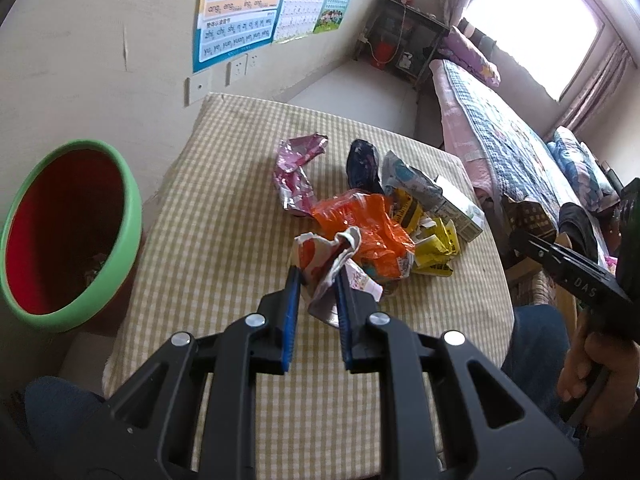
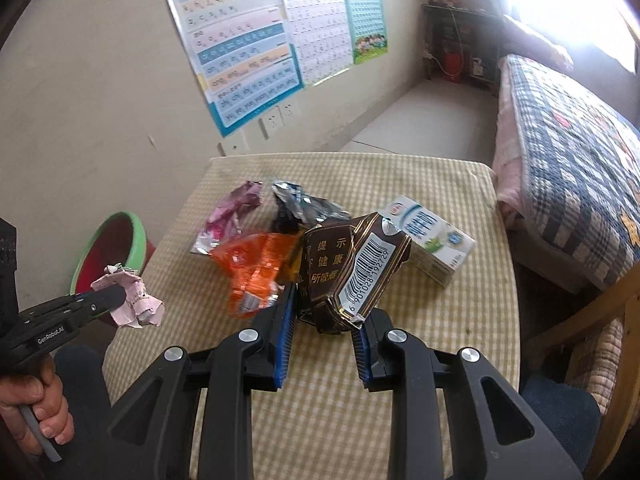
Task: Collect trash
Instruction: 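Carry both wrappers to the red bin and open both tools over it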
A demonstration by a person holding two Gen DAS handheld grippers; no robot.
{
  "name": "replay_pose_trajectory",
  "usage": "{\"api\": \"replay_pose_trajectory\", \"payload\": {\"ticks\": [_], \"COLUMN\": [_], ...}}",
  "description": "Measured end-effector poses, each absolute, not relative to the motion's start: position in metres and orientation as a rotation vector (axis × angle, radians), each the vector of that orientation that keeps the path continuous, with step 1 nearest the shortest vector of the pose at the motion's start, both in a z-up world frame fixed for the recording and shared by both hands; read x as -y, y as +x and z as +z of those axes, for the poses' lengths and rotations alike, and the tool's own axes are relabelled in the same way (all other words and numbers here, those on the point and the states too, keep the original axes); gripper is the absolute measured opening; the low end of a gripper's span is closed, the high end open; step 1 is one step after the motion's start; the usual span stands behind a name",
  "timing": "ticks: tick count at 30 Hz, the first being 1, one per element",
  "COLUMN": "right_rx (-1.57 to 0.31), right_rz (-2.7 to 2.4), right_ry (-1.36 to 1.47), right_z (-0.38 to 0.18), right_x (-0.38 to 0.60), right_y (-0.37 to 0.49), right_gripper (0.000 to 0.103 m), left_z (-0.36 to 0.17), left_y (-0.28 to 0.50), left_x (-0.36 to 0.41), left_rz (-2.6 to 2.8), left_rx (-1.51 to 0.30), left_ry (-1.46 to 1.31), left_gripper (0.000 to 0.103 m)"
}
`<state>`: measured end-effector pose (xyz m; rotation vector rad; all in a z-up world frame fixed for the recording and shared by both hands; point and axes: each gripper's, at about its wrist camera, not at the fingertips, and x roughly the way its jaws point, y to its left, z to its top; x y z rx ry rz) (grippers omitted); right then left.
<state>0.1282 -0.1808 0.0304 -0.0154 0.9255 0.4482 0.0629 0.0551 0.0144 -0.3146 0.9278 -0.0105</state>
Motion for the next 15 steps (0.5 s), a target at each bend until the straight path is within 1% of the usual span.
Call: {"api": "replay_pose_trajectory", "payload": {"ticks": [15], "right_rx": [-0.913], "right_rz": [0.564], "right_ry": [-0.078], "right_z": [0.036], "right_x": [0.12], "right_y": [0.119], "right_gripper": [0.025], "left_z": [0.022], "left_y": [0.038], "left_x": [-0.1], "left_rz": [0.068], "left_rx": [-0.895], "left_ry": [-0.355], "left_gripper": [0.017]}}
